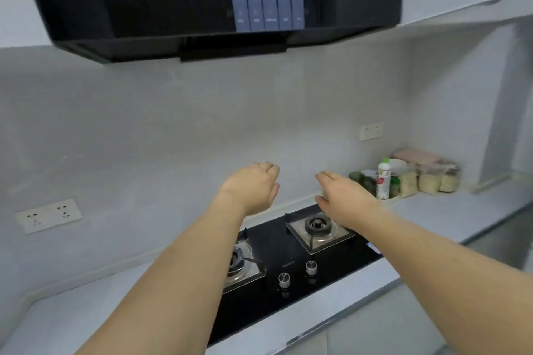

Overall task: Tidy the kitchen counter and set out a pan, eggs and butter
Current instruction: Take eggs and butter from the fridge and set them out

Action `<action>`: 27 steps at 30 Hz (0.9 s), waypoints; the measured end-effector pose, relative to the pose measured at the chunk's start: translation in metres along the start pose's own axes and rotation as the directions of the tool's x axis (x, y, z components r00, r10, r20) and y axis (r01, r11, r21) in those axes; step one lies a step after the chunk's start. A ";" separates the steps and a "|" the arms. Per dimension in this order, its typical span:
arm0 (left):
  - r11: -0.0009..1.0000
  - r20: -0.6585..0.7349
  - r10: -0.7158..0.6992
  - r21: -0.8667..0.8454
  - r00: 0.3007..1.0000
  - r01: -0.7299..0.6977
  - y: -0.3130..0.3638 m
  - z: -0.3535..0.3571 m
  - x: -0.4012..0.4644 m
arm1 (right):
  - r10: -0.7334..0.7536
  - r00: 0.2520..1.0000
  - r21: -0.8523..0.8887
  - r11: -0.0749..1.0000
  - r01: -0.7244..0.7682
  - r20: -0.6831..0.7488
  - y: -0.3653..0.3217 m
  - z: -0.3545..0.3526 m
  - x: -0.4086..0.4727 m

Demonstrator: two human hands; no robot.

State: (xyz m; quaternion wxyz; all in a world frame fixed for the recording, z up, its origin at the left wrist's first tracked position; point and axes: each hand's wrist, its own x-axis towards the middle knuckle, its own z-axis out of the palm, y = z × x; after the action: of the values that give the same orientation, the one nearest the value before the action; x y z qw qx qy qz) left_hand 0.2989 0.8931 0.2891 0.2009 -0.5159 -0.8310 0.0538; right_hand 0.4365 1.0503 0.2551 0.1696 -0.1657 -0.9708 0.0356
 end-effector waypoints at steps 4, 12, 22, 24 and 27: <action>0.997 -0.110 0.082 0.016 0.991 -0.081 0.038 -0.038 0.049 | 0.078 0.994 -0.053 0.995 -0.082 -0.070 0.049 -0.045 -0.006; 0.968 -0.308 0.250 0.098 0.918 -0.231 0.094 -0.106 0.140 | 0.194 0.959 -0.084 0.973 -0.215 -0.207 0.129 -0.117 -0.006; 0.959 -0.463 0.282 0.117 0.840 -0.257 0.131 -0.162 0.243 | 0.234 0.899 -0.167 0.935 -0.312 -0.370 0.209 -0.195 0.022; 0.958 -0.503 0.286 0.128 0.816 -0.256 0.135 -0.173 0.262 | 0.218 0.886 -0.188 0.930 -0.315 -0.409 0.222 -0.210 0.032; 0.960 -0.557 0.270 0.099 0.785 -0.260 0.138 -0.191 0.294 | 0.179 0.849 -0.202 0.928 -0.314 -0.497 0.242 -0.235 0.049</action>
State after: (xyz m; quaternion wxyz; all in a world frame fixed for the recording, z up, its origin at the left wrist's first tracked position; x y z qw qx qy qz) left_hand 0.3746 1.1927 0.5048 0.4329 -0.6182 -0.6527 -0.0667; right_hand 0.5484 1.2973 0.4616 0.3687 -0.3157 -0.8661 -0.1194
